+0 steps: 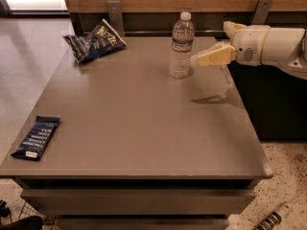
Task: Move water bottle near rxbar blueberry
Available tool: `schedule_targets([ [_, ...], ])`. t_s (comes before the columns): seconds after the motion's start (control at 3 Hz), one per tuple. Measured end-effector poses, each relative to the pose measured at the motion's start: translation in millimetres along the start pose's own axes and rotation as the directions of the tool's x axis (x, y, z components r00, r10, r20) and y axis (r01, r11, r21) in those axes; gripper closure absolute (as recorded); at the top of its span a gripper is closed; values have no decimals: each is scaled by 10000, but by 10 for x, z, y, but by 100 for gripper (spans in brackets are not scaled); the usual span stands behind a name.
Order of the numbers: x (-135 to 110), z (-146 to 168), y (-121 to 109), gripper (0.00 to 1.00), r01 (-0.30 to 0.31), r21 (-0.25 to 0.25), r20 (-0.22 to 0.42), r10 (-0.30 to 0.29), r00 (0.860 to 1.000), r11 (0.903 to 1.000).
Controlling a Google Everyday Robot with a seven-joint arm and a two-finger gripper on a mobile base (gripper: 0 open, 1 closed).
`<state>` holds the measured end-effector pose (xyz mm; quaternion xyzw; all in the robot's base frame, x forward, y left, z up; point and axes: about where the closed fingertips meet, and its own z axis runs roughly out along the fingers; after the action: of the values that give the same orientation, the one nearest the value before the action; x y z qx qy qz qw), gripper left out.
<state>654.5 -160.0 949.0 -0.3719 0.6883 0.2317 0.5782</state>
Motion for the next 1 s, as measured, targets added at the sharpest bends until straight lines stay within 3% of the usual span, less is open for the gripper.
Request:
schedule_targets([
  [0.67,70,485,124,0,-855,-292,979,880,9913,9959],
  [1.0,78,678,124,0,-979,-472,1266,1031,9866,9941],
])
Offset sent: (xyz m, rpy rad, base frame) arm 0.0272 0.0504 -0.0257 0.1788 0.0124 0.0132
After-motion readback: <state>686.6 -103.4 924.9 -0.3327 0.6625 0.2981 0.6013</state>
